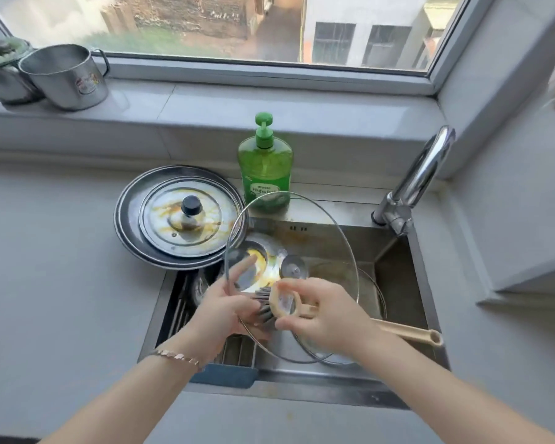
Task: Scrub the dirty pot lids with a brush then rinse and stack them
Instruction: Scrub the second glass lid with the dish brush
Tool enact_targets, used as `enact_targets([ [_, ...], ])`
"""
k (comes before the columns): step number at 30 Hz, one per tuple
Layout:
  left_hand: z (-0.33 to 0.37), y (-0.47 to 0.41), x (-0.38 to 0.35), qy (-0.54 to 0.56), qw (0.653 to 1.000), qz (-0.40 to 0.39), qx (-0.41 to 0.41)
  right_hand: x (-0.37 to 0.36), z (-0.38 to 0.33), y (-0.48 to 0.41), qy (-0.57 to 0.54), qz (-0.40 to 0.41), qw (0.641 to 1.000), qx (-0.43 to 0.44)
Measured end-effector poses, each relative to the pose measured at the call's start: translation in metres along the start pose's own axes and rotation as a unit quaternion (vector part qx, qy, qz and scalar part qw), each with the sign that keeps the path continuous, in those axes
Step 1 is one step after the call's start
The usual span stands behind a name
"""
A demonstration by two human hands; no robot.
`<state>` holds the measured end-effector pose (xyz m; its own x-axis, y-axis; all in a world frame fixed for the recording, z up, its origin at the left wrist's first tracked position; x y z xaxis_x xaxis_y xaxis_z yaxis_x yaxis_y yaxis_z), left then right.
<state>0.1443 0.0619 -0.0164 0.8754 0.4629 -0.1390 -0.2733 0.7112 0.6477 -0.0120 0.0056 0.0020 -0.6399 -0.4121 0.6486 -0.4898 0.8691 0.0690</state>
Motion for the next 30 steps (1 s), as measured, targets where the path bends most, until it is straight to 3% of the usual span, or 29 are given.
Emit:
enact_targets([
  [5, -0.013, 0.009, -0.018, -0.017, 0.998, -0.047, 0.035, 0.050, 0.068, -0.009, 0.031, 0.187, 0.967, -0.168],
  [10, -0.021, 0.008, -0.034, -0.016, 0.998, -0.040, 0.034, 0.022, 0.043, 0.022, -0.052, 0.125, 0.987, -0.087],
  [14, -0.019, 0.011, -0.038, -0.036, 0.998, -0.052, 0.020, 0.045, 0.077, 0.016, -0.011, 0.233, 0.943, -0.239],
  [18, -0.019, 0.010, -0.036, -0.053, 0.998, -0.034, 0.016, 0.014, 0.051, 0.034, -0.086, 0.143, 0.975, -0.149],
  [23, -0.019, 0.014, -0.033, -0.077, 0.996, -0.050, 0.020, 0.035, 0.071, 0.016, -0.047, 0.226, 0.943, -0.241],
  [27, -0.021, 0.019, -0.037, -0.099, 0.992, -0.075, 0.030, 0.013, 0.026, 0.020, -0.135, 0.150, 0.972, -0.118],
  [30, -0.024, 0.025, -0.037, -0.113, 0.988, -0.104, 0.035, 0.040, 0.052, -0.005, -0.099, 0.242, 0.949, -0.178],
])
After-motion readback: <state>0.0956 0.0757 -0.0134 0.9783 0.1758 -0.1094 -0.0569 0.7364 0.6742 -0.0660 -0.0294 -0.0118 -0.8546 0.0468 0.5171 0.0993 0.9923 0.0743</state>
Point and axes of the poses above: each hand's wrist, its own y-axis away from the middle knuckle, its own x-axis out of the back of the hand, z = x × y, the point moved 3 cm from there along -y, towards the middle knuckle, and after that the axes turned 15 degrees about z, right-handed, at the moved point
